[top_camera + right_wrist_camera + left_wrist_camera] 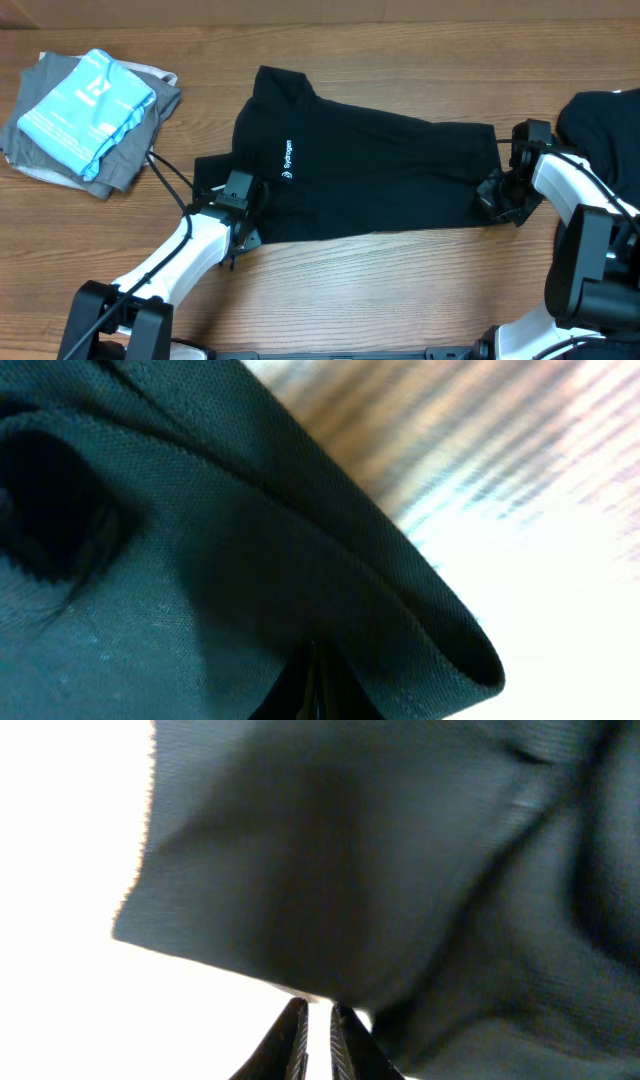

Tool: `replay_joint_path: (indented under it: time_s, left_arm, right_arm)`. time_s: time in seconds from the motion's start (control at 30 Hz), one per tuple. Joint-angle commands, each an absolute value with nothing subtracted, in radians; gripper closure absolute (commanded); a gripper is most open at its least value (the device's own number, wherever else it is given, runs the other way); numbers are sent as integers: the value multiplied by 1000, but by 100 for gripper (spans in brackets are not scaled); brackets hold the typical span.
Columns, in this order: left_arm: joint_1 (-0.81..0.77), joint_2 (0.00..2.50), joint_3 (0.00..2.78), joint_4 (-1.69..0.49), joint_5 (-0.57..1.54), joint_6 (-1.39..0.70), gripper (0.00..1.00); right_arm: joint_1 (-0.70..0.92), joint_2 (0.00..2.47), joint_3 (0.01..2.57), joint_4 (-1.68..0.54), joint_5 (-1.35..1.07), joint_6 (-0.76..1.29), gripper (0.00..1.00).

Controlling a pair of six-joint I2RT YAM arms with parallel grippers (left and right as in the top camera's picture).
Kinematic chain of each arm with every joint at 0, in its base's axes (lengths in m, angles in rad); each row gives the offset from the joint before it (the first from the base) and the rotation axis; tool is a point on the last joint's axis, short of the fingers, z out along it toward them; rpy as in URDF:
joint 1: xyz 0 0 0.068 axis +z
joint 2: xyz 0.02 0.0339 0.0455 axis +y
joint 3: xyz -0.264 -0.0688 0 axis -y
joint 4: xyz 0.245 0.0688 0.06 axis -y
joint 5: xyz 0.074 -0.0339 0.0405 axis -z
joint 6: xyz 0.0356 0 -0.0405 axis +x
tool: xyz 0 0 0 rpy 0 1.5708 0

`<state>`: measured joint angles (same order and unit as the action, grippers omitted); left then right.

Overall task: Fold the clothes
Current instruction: 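Lower the folded hem onto the shirt's upper half with both grippers, then release the hem and move the right gripper to the shirt's collar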

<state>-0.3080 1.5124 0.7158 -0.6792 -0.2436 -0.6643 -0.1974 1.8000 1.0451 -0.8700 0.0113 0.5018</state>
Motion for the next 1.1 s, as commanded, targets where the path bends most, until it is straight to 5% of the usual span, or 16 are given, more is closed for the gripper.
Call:
replay_joint_path:
  time_s: [0.0,0.2,0.63,0.73,0.9,1.0,1.07]
  left_arm:
    - [-277,1517,694,-673,-299,-696,88]
    - [-268,1507,746,-754,-370,-685,96]
    - [-175,1346,1279,-1124,-237,-688,88]
    - [-51,1345,1308,-1135,-137,-679,73]
    - [191,1363,1307,-1146,-43,-644,64]
    - [328,1377,1305,-1144,29,-604,45]
    - [392,1387,1304,-1146,34,-598,24]
  right_arm:
    - [-212,1803,1033,-907,162,568,95]
    - [-212,1802,1048,-920,153,565,91]
    - [-19,1774,1483,-1195,-200,329,87]
    - [108,1774,1493,-1156,-286,283,84]
    - [316,1791,1492,-1105,-286,282,79]
    - [439,1792,1492,-1053,-282,256,79]
    - [526,1793,1492,-1005,-253,254,77]
